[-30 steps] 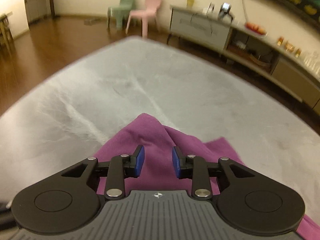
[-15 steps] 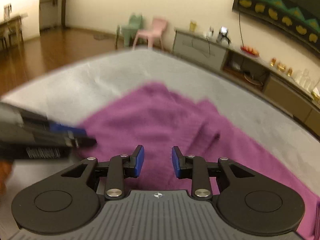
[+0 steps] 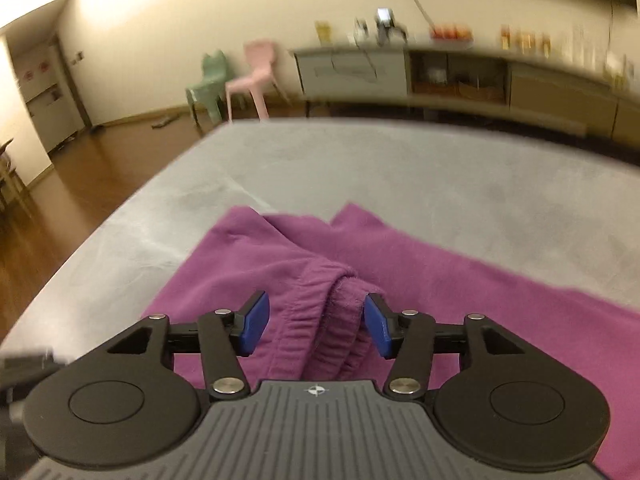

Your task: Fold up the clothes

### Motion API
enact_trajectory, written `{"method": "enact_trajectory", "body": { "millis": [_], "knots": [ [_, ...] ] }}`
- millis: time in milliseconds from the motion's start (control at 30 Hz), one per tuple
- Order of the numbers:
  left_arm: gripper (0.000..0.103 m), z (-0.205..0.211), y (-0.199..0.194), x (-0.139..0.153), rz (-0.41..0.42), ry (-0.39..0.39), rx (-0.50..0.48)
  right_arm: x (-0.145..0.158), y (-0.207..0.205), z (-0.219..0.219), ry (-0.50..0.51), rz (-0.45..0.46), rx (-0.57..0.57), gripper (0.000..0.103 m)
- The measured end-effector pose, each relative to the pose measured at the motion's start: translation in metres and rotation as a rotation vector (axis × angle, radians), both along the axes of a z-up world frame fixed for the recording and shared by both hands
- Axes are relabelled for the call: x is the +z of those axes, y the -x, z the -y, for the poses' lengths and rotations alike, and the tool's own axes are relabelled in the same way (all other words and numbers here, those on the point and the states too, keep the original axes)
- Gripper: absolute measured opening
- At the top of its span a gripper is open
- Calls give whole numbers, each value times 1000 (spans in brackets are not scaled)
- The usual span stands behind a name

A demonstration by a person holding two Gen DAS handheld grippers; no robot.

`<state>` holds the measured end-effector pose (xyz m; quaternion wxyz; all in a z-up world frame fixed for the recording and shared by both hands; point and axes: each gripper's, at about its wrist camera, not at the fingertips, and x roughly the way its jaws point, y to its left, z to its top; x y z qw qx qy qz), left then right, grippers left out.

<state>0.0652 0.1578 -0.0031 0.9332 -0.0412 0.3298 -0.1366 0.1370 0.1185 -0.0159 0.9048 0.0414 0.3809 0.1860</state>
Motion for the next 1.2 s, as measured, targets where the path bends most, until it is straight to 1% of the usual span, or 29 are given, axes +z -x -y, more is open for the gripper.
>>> {"method": "enact_trajectory", "body": {
  "millis": [33,67,100,133,200,267,400,433,467,500,533,567,600,667,700,767,800,833,867,900,933,1000,1033,1067,1100,1133,1200],
  "knots": [
    [25,7,-2,-3,1,-16,-21,-2,-8,1,-12,-16,-6,55],
    [25,13,-5,-8,-17,-39,-33,-5,-17,1,-24,-31,-12,36],
    [24,20,-9,-14,-35,-62,-44,-7,-25,2,-36,-47,-18,28],
    [23,23,-13,-22,-69,-74,-48,-11,-27,-1,-10,-33,-10,27],
    [23,25,-13,-26,-56,-96,-55,-21,-26,-9,76,21,18,27],
    [23,26,-14,-28,-52,-104,-58,-25,-26,-16,129,53,37,27],
    [23,25,-15,-28,-56,-98,-53,-23,-27,-20,161,56,60,28],
    [23,25,-13,-27,-54,-94,-53,-20,-27,-14,129,37,47,29],
    [23,25,-12,-25,-53,-90,-52,-17,-27,-6,81,10,25,31],
    [23,23,-10,-23,-49,-80,-51,-13,-26,2,33,-17,4,39],
    [23,23,-8,-21,-40,-73,-52,-9,-25,4,13,-15,-5,46],
    [24,23,-6,-18,-31,-66,-54,-5,-23,4,7,0,-8,63],
    [24,22,-4,-15,-21,-59,-55,-1,-21,4,1,15,-11,74],
    [25,23,-2,-10,-8,-56,-54,7,-17,4,-12,45,-18,75],
    [25,24,-1,-7,-5,-60,-52,11,-15,4,-18,60,-21,74],
    [25,21,2,3,33,-92,-27,19,-12,4,-31,90,-28,67],
    [25,18,2,7,52,-103,-8,23,-10,4,-37,105,-31,59],
    [25,10,0,8,59,-112,18,26,-15,-6,-19,116,-8,53],
    [25,3,-2,10,65,-121,43,28,-23,-20,10,125,27,50],
    [25,-5,-6,7,55,-117,67,31,-31,-33,38,134,63,45],
    [25,-12,-11,2,34,-111,87,31,-41,-44,58,128,93,43],
    [23,-23,-20,-10,-4,-109,111,18,-67,-68,112,75,139,39],
    [22,-25,-24,-18,-30,-117,107,9,-80,-79,148,41,152,31],
    [22,-25,-26,-25,-60,-122,94,-2,-93,-86,189,-4,155,29],
    [23,-24,-25,-30,-60,-130,86,-13,-103,-91,215,-16,147,29],
    [23,-22,-24,-30,-50,-145,80,-16,-110,-92,219,-10,142,29],
    [23,-18,-23,-32,-31,-175,68,-16,-123,-92,191,-20,125,30]
  ]
}}
